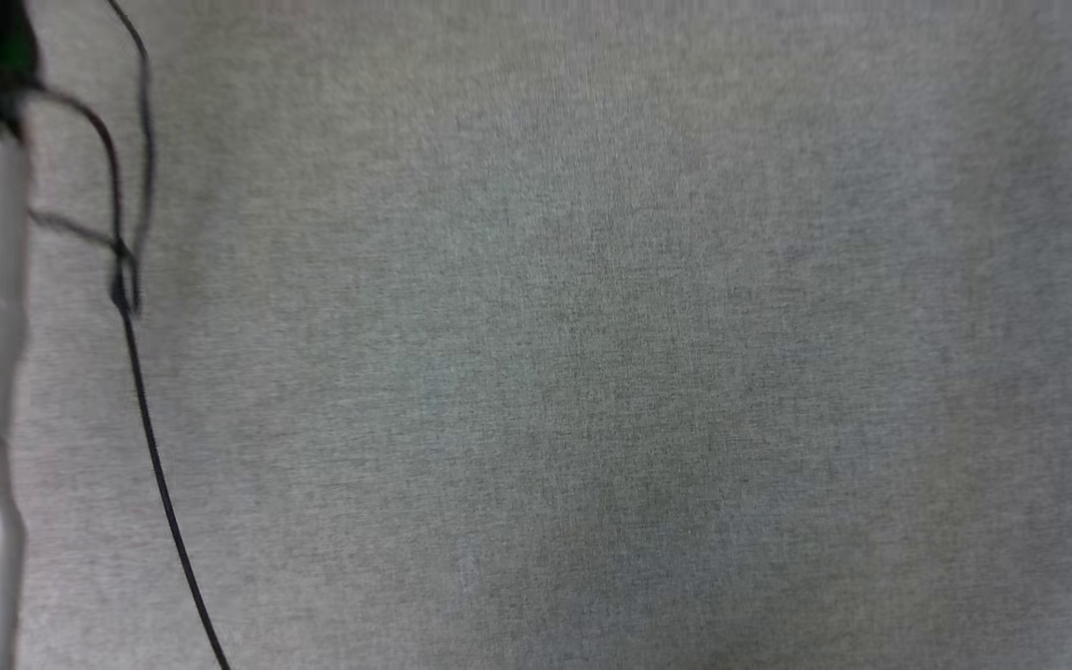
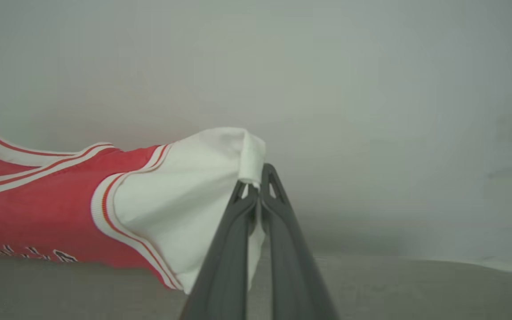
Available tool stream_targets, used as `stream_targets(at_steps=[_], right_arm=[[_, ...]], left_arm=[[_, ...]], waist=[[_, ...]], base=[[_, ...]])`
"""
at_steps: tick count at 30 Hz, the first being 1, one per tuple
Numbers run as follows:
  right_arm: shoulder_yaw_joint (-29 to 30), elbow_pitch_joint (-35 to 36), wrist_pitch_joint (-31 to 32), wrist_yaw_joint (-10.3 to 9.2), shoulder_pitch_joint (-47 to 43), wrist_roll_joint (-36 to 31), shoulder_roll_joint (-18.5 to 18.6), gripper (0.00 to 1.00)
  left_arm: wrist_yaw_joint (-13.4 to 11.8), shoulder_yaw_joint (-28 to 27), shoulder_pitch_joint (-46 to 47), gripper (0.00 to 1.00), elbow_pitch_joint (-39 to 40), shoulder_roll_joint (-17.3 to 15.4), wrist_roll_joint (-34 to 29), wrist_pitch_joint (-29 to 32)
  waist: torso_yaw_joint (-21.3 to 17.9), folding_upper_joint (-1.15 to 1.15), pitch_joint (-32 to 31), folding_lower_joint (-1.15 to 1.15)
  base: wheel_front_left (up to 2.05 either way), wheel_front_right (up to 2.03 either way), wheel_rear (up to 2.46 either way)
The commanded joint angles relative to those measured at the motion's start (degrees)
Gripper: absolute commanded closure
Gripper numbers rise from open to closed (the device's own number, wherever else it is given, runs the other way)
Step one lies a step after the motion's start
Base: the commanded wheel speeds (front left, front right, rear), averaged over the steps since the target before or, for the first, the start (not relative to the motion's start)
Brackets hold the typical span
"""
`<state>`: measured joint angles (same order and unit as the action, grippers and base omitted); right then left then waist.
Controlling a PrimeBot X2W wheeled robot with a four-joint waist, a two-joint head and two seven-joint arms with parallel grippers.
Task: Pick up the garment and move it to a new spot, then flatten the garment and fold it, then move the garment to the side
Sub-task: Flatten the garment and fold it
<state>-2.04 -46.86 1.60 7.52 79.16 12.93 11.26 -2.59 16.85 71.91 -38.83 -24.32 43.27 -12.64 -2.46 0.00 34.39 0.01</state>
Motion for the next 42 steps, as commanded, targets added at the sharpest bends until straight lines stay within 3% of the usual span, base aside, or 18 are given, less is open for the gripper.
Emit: stream_targets(at_steps=[1, 13, 20, 21, 31, 42], right_arm=[[-0.86, -0.51, -0.65, -0.05, -3.31, 1.36, 0.7, 1.0], [-6.94, -3.73, -3.11, -0.05, -28.17, 9.11, 1.29, 1.0], [-9.82, -1.92, -4.15, -0.06, -42.16, 13.64, 2.79, 1.0], [-10.61, -0.04, -4.35, -0.06, -47.49, 15.19, 3.66, 1.0], [-8.11, 11.09, -3.52, -0.07, -66.25, 17.98, 4.42, 1.0], [2.59, 26.19, 1.22, -0.06, -83.95, 13.89, -1.19, 1.0]], left_arm=[[0.71, -0.17, -3.57, 1.0, -0.28, 0.39, 0.6, -0.73], [4.52, 0.57, -27.39, 1.0, -3.32, 2.39, 1.63, -2.4], [3.98, -0.66, -42.22, 1.0, -0.95, 2.33, 2.61, -2.59], [3.48, -1.22, -48.55, 1.0, 1.4, 2.6, 3.26, -2.63], [-1.81, -3.09, -69.37, 1.0, 13.54, 2.41, 4.13, -2.66], [-7.03, -2.5, -82.91, 1.0, 26.31, 1.26, 4.07, -0.84]], waist=[[0.53, 0.0, -3.33, -0.01], [0.71, 0.0, -18.6, -0.01], [0.53, 0.0, -26.5, -0.01], [0.52, 0.0, -29.08, -0.01], [0.72, 0.0, -34.56, -0.01], [0.83, 0.0, -35.23, -0.01]], base=[[0.0, 0.0, 0.0], [0.0, 0.0, 0.0], [0.0, 0.0, 0.0], [0.0, 0.0, 0.0], [0.0, 0.0, 0.0], [0.0, 0.0, 0.0]])
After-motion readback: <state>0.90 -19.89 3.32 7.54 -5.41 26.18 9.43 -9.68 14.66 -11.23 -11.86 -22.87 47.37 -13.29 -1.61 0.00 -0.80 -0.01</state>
